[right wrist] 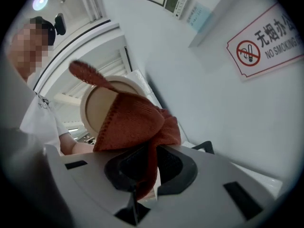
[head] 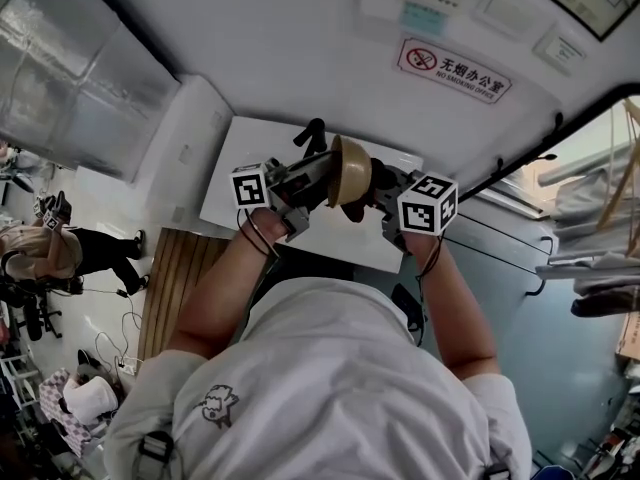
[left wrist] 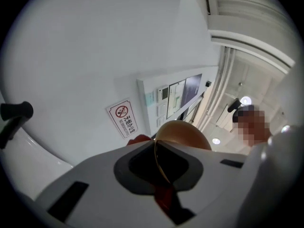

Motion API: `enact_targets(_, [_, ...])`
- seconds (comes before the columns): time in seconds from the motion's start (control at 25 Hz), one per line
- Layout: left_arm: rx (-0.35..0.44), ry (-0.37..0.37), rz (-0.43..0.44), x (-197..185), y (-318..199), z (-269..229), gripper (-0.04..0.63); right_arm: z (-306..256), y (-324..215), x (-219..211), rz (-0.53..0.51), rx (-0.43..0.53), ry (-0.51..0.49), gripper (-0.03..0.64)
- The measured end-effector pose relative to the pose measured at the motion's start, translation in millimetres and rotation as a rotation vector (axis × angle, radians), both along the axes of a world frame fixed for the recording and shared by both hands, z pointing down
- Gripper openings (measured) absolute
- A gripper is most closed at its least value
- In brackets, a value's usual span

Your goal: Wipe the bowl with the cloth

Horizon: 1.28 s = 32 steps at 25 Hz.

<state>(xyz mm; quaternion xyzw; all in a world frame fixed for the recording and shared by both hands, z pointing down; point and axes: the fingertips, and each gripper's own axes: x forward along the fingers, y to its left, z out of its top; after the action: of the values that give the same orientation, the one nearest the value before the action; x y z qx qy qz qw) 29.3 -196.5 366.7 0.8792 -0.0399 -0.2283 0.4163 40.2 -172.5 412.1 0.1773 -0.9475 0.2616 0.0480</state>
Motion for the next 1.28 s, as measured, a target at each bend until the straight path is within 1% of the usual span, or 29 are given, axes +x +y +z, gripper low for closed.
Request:
enact_targets(0.12, [-0.001, -0.043, -0.057, -2, -7, 5, 0.023, 6, 9, -3, -0.024, -0.024, -0.009, 0.054])
enact_targets(0.2, [-0.025, -0.048, -0.092, -6, -13, 10, 0.026, 8, 17, -5, -0.041, -0.034, -0.021, 0.054])
enact_targets(0.32, [-0.041, -0.067, -0.139, -12, -21, 15, 0.026, 9, 30, -9, -0.079, -0.039, -0.029, 0.054])
enact_targets(0.44, [-0.058, -0.105, -0.171, -15, -28, 24, 0.026, 8, 41, -10, -0.107, -0.043, -0.04, 0.054])
enact_targets(0.56, [-0.086, -0.154, -0.187, -20, -32, 41, 0.027, 7, 47, -8, -0.113, -0.044, -0.046, 0.055])
enact_targets(0.72, [-0.144, -0.216, -0.223, -31, -36, 71, 0.026, 13, 47, 1, -0.089, -0.061, -0.05, 0.055])
enact_targets(0.88, [-0.17, -0.301, -0.257, -43, -37, 103, 0.026, 17, 41, 9, -0.048, -0.078, -0.069, 0.055])
enact_targets(0.96, [-0.169, -0.341, -0.263, -46, -34, 115, 0.026, 20, 36, 13, -0.023, -0.091, -0.076, 0.054])
enact_targets(1.04, [-0.171, -0.383, -0.262, -49, -30, 127, 0.026, 25, 31, 16, 0.008, -0.087, -0.064, 0.055])
enact_targets(1.12, [-0.18, -0.422, -0.25, -51, -26, 140, 0.026, 31, 23, 19, 0.044, -0.06, -0.026, 0.054])
enact_targets(1.28, [-0.189, -0.472, -0.21, -50, -13, 157, 0.023, 44, 3, 28, 0.126, -0.051, 0.002, 0.054])
